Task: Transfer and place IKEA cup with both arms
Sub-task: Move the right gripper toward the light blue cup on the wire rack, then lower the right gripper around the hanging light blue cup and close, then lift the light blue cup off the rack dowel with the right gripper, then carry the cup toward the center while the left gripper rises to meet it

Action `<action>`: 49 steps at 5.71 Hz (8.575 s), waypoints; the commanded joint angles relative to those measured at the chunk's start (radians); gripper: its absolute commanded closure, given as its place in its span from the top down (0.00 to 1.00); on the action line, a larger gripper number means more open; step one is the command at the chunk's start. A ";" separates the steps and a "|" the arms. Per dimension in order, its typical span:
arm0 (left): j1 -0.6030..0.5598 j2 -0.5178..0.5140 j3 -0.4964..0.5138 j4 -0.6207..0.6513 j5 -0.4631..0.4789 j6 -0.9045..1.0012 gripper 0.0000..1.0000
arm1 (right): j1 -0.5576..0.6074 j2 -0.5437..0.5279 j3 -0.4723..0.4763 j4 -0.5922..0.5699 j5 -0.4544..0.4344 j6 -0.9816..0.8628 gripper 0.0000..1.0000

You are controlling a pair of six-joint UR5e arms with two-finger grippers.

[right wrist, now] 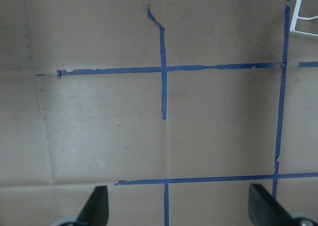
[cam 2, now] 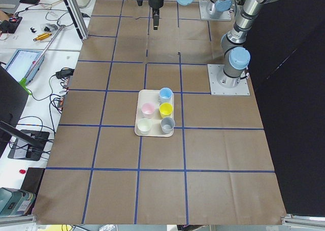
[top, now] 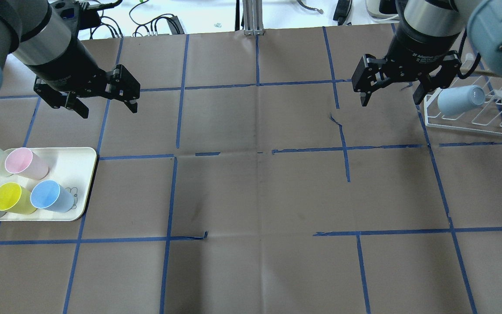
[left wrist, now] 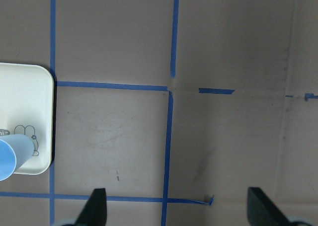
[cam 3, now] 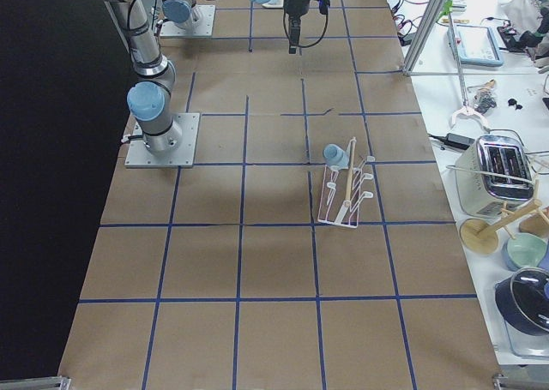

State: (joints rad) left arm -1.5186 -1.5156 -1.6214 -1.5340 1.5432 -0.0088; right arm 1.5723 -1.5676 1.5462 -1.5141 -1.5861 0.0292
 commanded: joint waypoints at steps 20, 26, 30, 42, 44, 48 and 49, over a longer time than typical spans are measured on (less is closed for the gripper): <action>-0.002 0.005 -0.006 -0.002 0.003 0.013 0.98 | -0.492 0.396 -0.005 -0.376 0.052 -0.721 1.00; -0.002 0.006 -0.011 -0.002 0.003 0.015 0.98 | -0.494 0.393 0.028 -0.465 0.052 -0.718 0.86; -0.002 0.006 -0.011 0.000 0.002 0.013 0.98 | -0.494 0.396 0.031 -0.448 0.052 -0.721 0.87; 0.003 0.006 -0.011 0.005 -0.005 0.035 0.98 | -0.488 0.148 0.023 -0.381 0.054 -0.718 0.55; 0.006 0.005 -0.011 0.006 -0.002 0.076 0.98 | -0.450 0.051 0.025 -0.205 0.168 -0.660 0.53; 0.102 0.009 -0.009 -0.035 -0.128 0.182 0.98 | -0.449 -0.040 0.026 0.284 0.599 -0.653 0.46; 0.151 0.011 -0.011 -0.090 -0.288 0.229 0.98 | -0.437 -0.051 0.028 0.363 0.685 -0.653 0.46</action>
State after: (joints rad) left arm -1.4143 -1.5068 -1.6311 -1.5796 1.3901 0.1736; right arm 1.1268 -1.6060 1.5726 -1.2376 -0.9884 -0.6241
